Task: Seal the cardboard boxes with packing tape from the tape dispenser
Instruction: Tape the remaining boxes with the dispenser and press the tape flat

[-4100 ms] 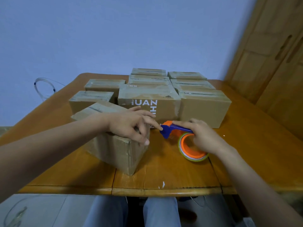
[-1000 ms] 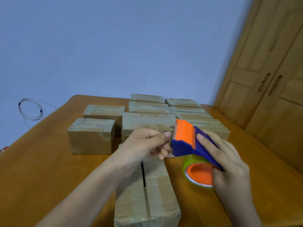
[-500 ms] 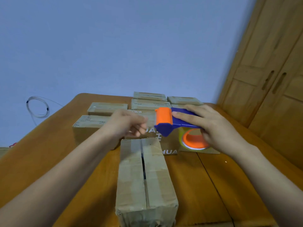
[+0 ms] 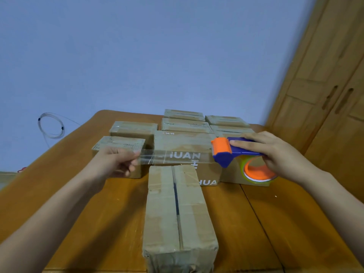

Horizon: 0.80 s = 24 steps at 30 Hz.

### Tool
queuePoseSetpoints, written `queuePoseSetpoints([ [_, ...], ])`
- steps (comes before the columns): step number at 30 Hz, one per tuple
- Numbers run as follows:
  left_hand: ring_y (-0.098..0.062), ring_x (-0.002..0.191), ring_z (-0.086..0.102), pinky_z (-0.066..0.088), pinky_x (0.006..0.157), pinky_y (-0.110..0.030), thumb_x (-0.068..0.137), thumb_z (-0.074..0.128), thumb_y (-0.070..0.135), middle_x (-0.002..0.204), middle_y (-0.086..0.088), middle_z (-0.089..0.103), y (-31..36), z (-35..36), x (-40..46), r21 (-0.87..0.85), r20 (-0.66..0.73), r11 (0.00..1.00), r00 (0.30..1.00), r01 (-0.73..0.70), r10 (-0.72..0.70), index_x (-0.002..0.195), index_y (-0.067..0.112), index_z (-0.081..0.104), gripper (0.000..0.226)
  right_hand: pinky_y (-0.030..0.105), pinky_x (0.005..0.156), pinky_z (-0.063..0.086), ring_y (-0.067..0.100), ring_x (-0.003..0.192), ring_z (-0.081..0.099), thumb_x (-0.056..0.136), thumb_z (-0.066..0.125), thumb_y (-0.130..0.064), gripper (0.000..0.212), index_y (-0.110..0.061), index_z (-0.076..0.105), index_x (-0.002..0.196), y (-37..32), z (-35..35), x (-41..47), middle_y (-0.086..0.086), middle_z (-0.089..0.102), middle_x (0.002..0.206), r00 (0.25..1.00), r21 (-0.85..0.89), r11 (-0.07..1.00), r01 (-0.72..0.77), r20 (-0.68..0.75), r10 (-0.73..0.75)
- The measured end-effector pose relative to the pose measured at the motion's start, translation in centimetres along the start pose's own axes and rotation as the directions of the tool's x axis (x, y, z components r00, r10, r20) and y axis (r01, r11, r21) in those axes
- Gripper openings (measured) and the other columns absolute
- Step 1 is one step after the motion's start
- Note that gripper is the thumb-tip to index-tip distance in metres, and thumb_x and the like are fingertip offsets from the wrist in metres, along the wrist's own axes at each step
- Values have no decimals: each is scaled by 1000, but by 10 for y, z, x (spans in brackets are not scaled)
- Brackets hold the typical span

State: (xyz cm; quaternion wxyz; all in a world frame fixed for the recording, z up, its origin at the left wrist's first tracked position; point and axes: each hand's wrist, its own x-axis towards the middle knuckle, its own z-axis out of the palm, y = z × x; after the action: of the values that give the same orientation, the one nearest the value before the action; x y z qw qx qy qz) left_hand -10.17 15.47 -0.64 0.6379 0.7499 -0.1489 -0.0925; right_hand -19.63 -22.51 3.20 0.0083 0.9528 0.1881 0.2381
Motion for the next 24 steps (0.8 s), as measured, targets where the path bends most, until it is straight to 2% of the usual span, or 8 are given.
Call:
queuePoseSetpoints([
  [3, -17, 50, 53, 49, 51, -20, 84, 61, 30, 58, -7, 59, -9, 3, 0, -9, -52, 1000, 998, -26, 25, 62, 7, 64, 31, 40, 84, 48, 27, 107, 50, 79, 37, -2, 77, -51, 31, 138, 3, 6, 6, 5, 58, 131, 1000, 23, 1000, 3, 1, -3],
  [6, -16, 50, 53, 50, 52, -21, 91, 59, 26, 56, -5, 58, -15, 5, 2, -15, -79, 1000, 997, 8, -10, 63, 7, 63, 34, 45, 79, 52, 28, 103, 52, 77, 39, -1, 77, -48, 34, 138, 8, 14, 11, 7, 60, 128, 998, -43, 998, 53, 37, -52],
  [11, -17, 52, 51, 49, 59, -27, 93, 58, 25, 55, -5, 56, -25, 7, 4, -20, -84, 999, 996, 30, -31, 62, 7, 61, 35, 51, 70, 55, 34, 113, 55, 84, 21, -22, 63, -48, 30, 141, 14, 25, 8, 5, 58, 131, 992, -115, 987, 109, 83, -100],
  [14, -17, 52, 51, 48, 59, -28, 93, 58, 25, 54, -5, 56, -28, 7, 5, -27, -102, 999, 994, 27, -30, 62, 7, 60, 36, 49, 76, 54, 36, 111, 57, 86, 36, -9, 63, -41, 39, 140, 10, 28, 6, 7, 59, 129, 994, -92, 991, 101, 59, -96],
  [17, -15, 51, 51, 48, 59, -28, 93, 58, 25, 54, -5, 55, -31, 7, 6, -17, -130, 1000, 991, 11, -13, 60, 7, 61, 37, 48, 84, 51, 37, 113, 56, 82, 57, 11, 79, -40, 41, 139, 13, 36, 7, 8, 59, 130, 992, -53, 993, 109, 65, -106],
  [24, -13, 51, 51, 49, 58, -27, 93, 58, 25, 53, -5, 56, -44, 7, 6, -34, -133, 999, 991, 6, -11, 63, 4, 62, 37, 44, 83, 51, 35, 112, 56, 81, 63, 9, 86, -44, 33, 141, 12, 50, 5, 6, 57, 133, 993, -35, 994, 101, 63, -99],
])
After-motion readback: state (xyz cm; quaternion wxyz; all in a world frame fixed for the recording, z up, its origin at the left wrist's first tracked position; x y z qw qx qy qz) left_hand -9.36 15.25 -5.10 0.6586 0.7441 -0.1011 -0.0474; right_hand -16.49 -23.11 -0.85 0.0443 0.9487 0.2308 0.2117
